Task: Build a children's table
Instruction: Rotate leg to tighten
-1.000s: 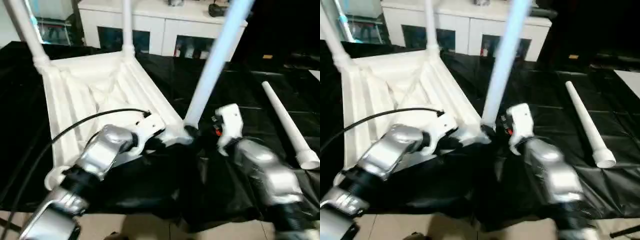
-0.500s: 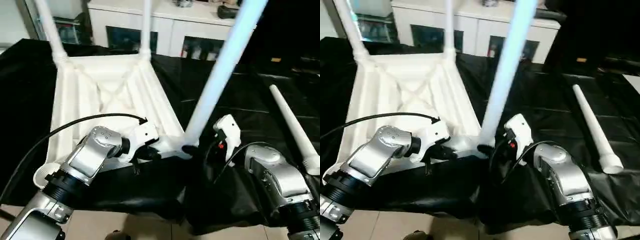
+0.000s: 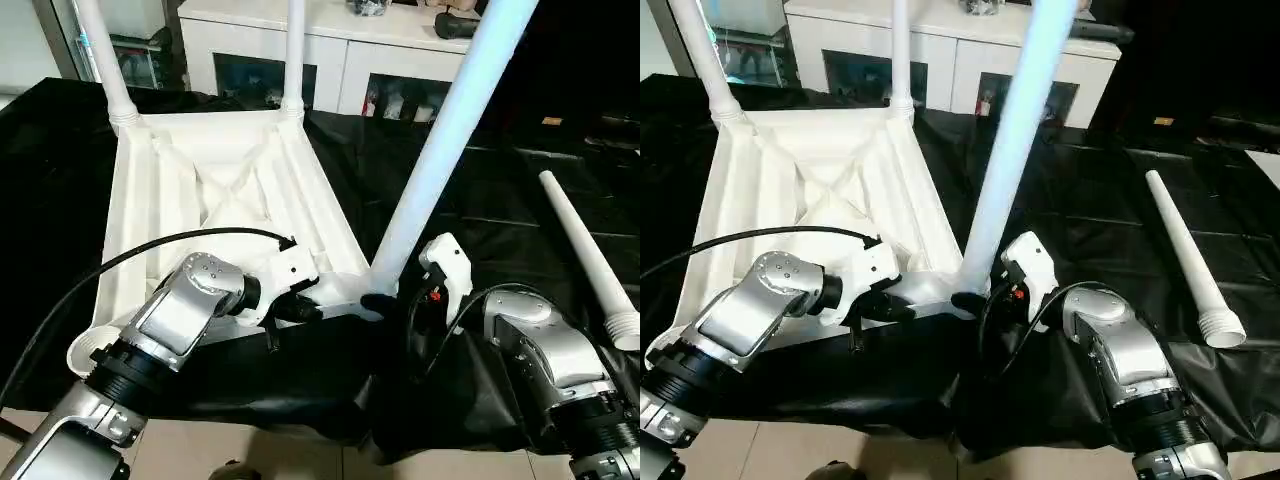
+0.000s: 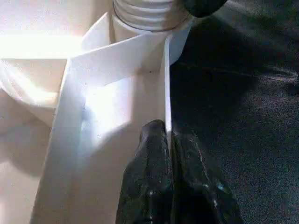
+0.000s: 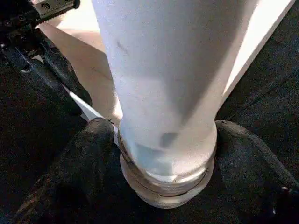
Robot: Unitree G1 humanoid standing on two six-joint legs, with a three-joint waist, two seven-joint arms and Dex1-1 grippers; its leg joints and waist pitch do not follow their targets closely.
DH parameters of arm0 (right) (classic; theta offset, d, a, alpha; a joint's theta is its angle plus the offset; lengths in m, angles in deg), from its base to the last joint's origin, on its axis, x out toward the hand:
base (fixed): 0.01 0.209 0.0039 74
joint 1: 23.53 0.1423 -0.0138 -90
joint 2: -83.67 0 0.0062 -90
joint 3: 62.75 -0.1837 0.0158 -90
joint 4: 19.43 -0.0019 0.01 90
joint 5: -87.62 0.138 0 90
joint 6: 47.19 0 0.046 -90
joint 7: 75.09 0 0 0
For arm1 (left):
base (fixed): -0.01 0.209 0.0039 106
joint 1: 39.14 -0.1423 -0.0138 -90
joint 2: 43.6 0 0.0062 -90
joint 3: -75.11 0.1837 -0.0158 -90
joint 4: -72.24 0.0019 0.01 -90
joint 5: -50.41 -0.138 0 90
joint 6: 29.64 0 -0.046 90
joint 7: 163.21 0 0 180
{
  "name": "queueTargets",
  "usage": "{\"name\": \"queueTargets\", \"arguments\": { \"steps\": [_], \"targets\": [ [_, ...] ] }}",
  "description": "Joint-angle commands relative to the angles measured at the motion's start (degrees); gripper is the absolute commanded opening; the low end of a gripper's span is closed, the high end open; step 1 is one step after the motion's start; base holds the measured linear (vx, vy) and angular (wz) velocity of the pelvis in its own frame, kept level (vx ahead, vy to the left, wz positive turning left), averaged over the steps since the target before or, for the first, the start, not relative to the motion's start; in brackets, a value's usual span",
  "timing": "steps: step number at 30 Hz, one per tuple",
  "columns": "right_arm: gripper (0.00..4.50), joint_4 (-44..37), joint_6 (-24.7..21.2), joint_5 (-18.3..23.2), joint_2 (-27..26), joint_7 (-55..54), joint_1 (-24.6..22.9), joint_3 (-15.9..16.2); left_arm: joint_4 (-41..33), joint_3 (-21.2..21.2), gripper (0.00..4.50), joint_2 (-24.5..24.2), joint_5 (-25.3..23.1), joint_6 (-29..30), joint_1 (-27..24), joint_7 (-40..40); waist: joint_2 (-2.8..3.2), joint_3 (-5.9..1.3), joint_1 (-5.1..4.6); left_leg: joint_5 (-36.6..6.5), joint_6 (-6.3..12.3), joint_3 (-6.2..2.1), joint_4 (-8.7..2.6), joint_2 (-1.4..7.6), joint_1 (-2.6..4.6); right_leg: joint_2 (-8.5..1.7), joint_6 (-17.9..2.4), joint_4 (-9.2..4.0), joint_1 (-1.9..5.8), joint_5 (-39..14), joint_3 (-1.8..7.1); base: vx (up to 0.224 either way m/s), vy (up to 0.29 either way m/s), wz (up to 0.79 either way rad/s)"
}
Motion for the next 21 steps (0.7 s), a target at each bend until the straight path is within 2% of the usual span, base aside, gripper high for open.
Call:
{"name": "queueTargets", "arguments": {
  "steps": [1, 4, 5, 8, 13, 16, 17, 18, 19, 20, 21],
  "targets": [
    [3.18, 0.59, 1.08, 0.17, 0.19, 1.15, 0.68, -0.66, -1.68, 1.32, 0.0, 0.65, 0.85, -0.71, 0.26, 1.82, 0.45, -4.25, -0.28, -9.92, 0.7, -1.55, -4.2, 3.89, 1.82, -3.45, -13.65, -3.66, 2.22, -5.65, 2.32, 0.0, 0.0, 0.0],
    [2.86, 0.63, 1.12, 0.18, 0.05, 1.3, 0.56, -0.84, -1.44, 1.42, 0.0, 0.57, 0.79, -0.96, 0.31, 2.02, 0.32, -4.25, -0.32, -9.81, 0.73, -1.57, -4.22, 3.86, 1.73, -3.4, -13.6, -3.62, 2.33, -5.25, 2.3, 0.0, 0.0, 0.0],
    [2.81, 0.62, 1.19, 0.16, 0.05, 1.31, 0.47, -0.87, -1.36, 1.5, 0.0, 0.6, 0.76, -1.03, 0.3, 2.05, 0.55, -4.28, -0.3, -9.71, 0.72, -1.61, -4.22, 3.89, 1.82, -3.39, -13.61, -3.57, 2.29, -5.17, 2.28, 0.0, 0.0, 0.0],
    [2.75, 0.56, 0.96, 0.46, -0.01, 1.64, 0.1, -0.94, -1.15, 1.74, 0.0, 0.62, 0.66, -1.13, 0.35, 2.21, 0.25, -4.28, -0.37, -9.61, 0.86, -1.54, -4.19, 3.86, 1.75, -3.35, -13.73, -3.58, 2.33, -4.73, 2.28, 0.0, 0.0, 0.0],
    [2.72, 2.33, 1.44, -0.87, -2.19, -3.32, -0.46, -1.53, 0.6, 0.86, 0.0, 2.13, 0.65, -0.63, 0.74, 0.1, 0.25, -4.2, -0.42, -9.68, 0.8, -1.52, -4.21, 3.83, 1.68, -3.44, -13.63, -3.7, 2.22, -5.73, 2.33, 0.0, 0.0, 0.0],
    [2.72, 4.12, 1.08, -1.92, -5.05, -9.33, -0.34, -2.63, 3.19, -0.22, 0.0, 4.48, 0.45, 0.05, 1.6, -3.05, 0.23, -3.97, -0.73, -13.17, -0.88, -1.64, -4.51, 3.76, 1.8, -3.49, -12.64, -4.28, 1.96, -10.98, 2.3, 0.0, 0.0, 0.0],
    [2.7, 5.95, 0.3, -3.0, -8.6, -17.06, 0.04, -4.22, 6.76, -1.81, 0.0, 7.72, 0.02, 1.03, 3.03, -7.91, 0.13, -4.0, -0.71, -14.86, -1.63, -1.82, -4.59, 3.8, 1.92, -3.63, -11.75, -4.56, 2.02, -13.67, 2.27, 0.0, 0.0, 0.0],
    [2.7, 5.97, 0.29, -3.01, -8.63, -17.12, 0.04, -4.23, 6.79, -1.83, 0.0, 7.75, 0.02, 1.04, 3.04, -7.95, 0.15, -3.79, -1.08, -16.03, -2.37, -1.74, -4.74, 3.7, 1.97, -3.49, -10.99, -4.93, 1.53, -16.03, 2.35, 0.0, 0.0, 0.0],
    [2.7, 7.77, -0.43, -3.17, -11.36, -22.64, 0.65, -5.82, 9.34, -3.1, 0.0, 10.18, -0.26, 2.39, 4.23, -11.76, 0.23, -3.83, -1.23, -17.02, -2.88, -1.78, -4.69, 3.66, 2.0, -3.59, -10.79, -4.92, 1.3, -17.22, 2.43, 0.0, 0.0, 0.0],
    [2.7, 8.98, -0.9, -3.19, -13.07, -26.04, 1.11, -6.88, 10.92, -3.89, 0.0, 11.69, -0.43, 3.3, 5.01, -14.14, 0.04, -3.93, -1.41, -18.26, -3.5, -2.08, -4.69, 3.6, 2.02, -3.82, -10.02, -5.2, 1.49, -19.83, 2.24, 0.0, 0.0, 0.0],
    [2.69, 11.34, -0.96, -3.01, -15.94, -31.57, 2.23, -8.66, 13.81, -5.46, 0.0, 14.33, -0.85, 4.49, 6.5, -18.99, 0.07, -3.88, -1.8, -18.64, -3.76, -2.14, -4.78, 3.6, 1.98, -3.81, -9.61, -5.28, 1.31, -20.59, 2.23, 0.0, 0.0, 0.0]
  ]
}}
